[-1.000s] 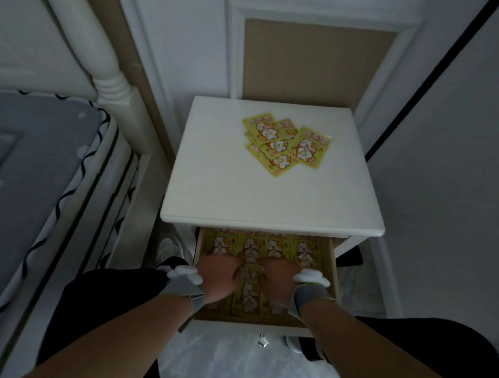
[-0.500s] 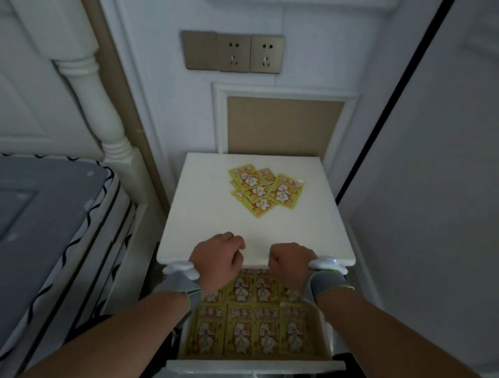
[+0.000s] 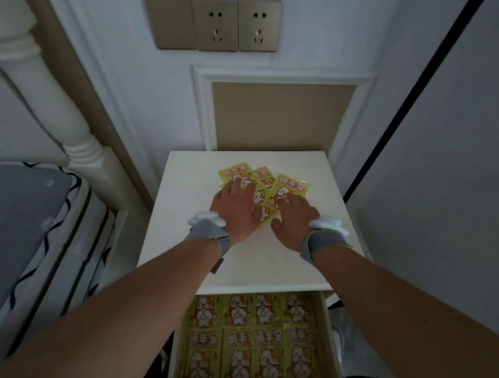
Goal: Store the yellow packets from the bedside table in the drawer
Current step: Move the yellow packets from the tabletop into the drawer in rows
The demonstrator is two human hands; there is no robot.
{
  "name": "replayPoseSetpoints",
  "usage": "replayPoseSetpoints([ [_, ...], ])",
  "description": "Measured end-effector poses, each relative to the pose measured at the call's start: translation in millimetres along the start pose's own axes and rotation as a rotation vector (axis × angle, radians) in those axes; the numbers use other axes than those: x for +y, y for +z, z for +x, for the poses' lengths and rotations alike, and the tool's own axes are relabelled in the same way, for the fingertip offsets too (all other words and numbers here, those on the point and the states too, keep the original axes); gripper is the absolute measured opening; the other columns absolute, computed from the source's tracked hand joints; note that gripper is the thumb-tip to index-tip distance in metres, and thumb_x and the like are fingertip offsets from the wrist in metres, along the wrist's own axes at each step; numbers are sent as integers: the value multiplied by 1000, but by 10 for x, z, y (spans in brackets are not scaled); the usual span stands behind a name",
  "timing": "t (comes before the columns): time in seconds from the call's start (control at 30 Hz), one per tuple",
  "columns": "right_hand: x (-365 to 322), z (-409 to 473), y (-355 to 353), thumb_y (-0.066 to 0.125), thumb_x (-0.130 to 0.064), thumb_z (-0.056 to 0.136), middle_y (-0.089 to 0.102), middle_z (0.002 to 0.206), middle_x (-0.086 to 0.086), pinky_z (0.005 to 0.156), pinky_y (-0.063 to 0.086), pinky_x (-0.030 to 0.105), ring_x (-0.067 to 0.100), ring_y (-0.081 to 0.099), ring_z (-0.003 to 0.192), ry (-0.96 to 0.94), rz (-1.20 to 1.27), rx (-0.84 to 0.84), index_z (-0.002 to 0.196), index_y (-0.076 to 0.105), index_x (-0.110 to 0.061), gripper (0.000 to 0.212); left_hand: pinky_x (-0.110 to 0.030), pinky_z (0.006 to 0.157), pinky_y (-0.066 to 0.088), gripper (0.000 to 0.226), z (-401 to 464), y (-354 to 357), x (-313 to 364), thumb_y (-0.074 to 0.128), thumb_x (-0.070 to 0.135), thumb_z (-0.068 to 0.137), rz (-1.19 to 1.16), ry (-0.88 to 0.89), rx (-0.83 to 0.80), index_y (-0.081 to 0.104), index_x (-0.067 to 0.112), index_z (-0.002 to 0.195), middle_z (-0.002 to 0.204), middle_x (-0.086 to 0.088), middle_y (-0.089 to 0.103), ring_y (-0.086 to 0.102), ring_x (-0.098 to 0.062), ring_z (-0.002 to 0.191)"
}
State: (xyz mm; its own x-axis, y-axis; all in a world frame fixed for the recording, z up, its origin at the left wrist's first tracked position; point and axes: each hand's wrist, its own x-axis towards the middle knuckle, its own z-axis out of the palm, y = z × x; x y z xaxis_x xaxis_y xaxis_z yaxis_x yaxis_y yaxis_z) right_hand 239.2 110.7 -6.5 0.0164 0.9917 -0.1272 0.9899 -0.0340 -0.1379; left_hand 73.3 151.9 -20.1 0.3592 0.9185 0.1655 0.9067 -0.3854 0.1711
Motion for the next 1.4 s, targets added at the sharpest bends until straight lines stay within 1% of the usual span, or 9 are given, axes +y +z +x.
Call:
replayPoseSetpoints([
  [0.17,64,319,120,46,-46,93,18,163,12,116,27,46,32,18,150,10,13,41,151,28,-18,67,-52,116,24,68,386,243,-77,40,56,93,-16,-128,-86,28,22,151,160,-14,26,23,-33,147],
  [0.27,71,407,203,42,-56,93,18,163,11,118,24,50,32,16,150,27,69,9,155,17,-17,78,-53,117,20,71,420,335,-154,34,60,94,5,-99,-155,23,22,153,161,-9,24,20,-30,148],
  [0.4,73,292,263,40,-64,90,24,162,9,117,24,49,30,20,149,35,79,21,154,20,-15,84,-51,120,12,73,246,262,-200,24,65,95,0,-60,-184,18,24,155,164,-5,18,13,-26,151],
  [0.6,89,-219,278,44,-65,88,30,157,7,116,28,44,28,26,145,5,60,29,151,26,-14,83,-49,116,26,67,-443,124,-287,22,64,93,-13,-11,-86,36,23,145,152,-7,40,30,-28,144],
  [0.97,106,-1318,265,45,-71,82,31,154,2,111,33,45,25,28,142,-53,15,-12,144,32,-19,82,-50,102,43,57,-1658,-202,-543,32,57,94,20,-8,-83,45,19,136,140,-12,48,47,-36,130],
  [1.03,124,-1461,272,50,-66,80,35,149,2,105,38,44,26,34,137,-67,-10,-14,139,35,-21,76,-49,101,45,58,-1821,-225,-540,42,59,92,9,12,-83,47,20,135,138,-11,49,50,-35,127],
  [1.17,169,-1595,276,62,-37,84,33,148,6,99,42,44,30,38,130,-23,-56,-24,135,35,-22,60,-46,96,47,69,-2045,-286,-486,63,53,81,55,85,-128,45,18,138,132,-10,52,51,-34,122],
  [1.27,164,-1646,288,57,-22,89,34,151,7,100,42,43,30,37,134,22,-47,-21,143,29,-19,61,-44,85,50,74,-2083,-339,-396,77,32,71,160,68,-181,48,13,137,122,-12,55,55,-35,110],
  [1.4,35,-1720,250,48,-13,91,47,134,8,88,47,42,31,46,119,48,-79,27,141,36,-17,51,-43,76,49,54,-2080,-382,-260,74,10,69,214,-9,-119,58,13,121,110,-11,59,56,-33,97],
])
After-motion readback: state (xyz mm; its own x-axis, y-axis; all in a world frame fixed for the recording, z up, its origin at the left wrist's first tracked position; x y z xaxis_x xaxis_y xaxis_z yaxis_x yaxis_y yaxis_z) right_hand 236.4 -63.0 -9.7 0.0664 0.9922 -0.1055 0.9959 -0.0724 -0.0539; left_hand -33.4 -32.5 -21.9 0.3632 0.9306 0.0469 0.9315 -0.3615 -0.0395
